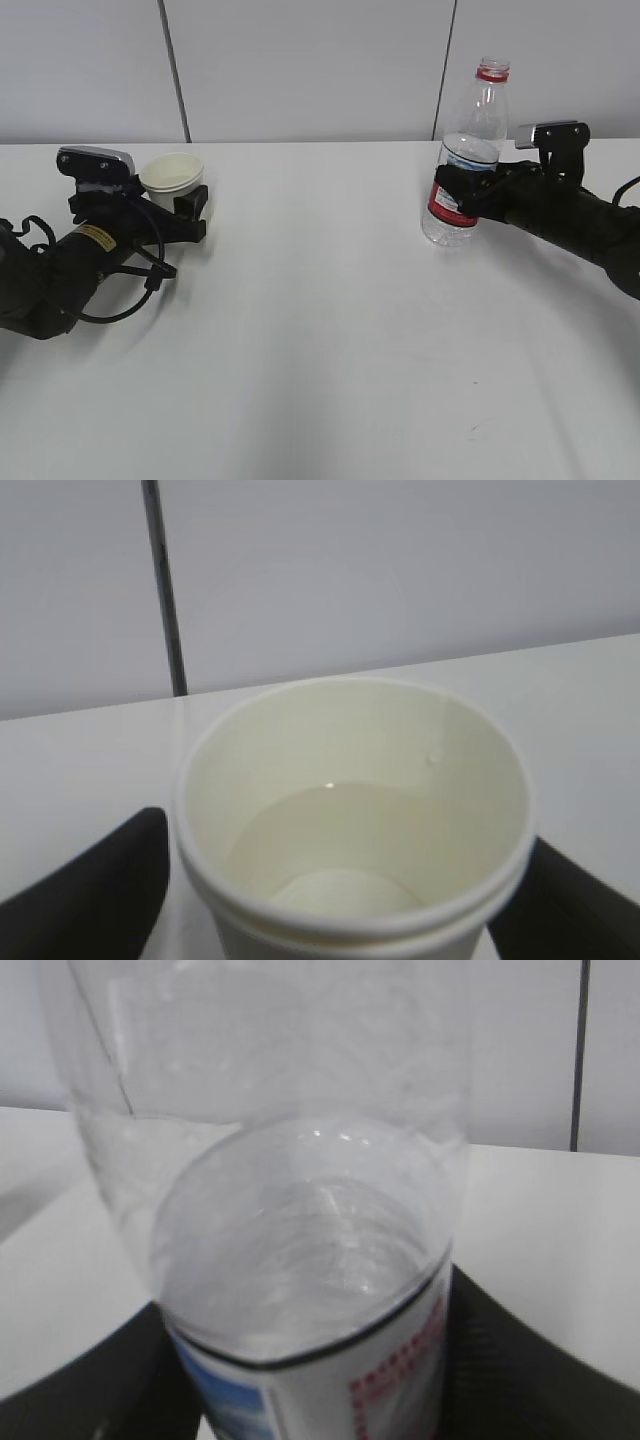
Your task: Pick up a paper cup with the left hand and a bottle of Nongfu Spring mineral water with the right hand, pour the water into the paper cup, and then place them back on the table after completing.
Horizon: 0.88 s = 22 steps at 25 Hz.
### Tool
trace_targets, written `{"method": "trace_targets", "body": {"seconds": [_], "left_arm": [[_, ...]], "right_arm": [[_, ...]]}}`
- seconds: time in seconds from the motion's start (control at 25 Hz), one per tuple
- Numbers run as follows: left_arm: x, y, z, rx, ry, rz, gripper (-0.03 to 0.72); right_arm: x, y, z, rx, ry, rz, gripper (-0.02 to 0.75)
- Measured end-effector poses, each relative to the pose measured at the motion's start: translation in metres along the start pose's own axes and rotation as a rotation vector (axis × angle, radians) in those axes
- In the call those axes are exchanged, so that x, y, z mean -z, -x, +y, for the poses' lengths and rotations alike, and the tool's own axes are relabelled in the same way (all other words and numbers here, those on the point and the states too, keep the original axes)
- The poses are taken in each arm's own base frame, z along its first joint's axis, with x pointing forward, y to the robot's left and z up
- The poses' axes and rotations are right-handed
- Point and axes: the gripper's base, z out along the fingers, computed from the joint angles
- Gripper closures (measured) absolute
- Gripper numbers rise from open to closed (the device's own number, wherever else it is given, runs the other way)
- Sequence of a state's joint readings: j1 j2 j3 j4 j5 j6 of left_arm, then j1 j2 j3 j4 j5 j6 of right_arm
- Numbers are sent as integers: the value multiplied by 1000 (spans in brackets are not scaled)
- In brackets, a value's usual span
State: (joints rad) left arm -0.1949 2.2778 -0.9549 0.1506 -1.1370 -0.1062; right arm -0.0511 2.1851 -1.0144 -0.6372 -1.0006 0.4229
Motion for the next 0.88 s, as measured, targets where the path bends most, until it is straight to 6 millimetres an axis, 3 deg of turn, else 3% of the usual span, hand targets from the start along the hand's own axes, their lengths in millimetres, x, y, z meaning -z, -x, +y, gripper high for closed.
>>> {"method": "trace_targets", "body": {"seconds": [0.36, 0.68, 0.88], "left_arm": [[1, -1, 0, 2, 1, 5, 110], [16, -12, -2, 11, 3, 62, 110], [25, 0, -4, 10, 2, 50, 110]], "right_arm": [[0, 0, 0, 1, -1, 1, 300], [0, 0, 0, 1, -1, 1, 300], [0, 0, 0, 1, -1, 2, 300]]}}
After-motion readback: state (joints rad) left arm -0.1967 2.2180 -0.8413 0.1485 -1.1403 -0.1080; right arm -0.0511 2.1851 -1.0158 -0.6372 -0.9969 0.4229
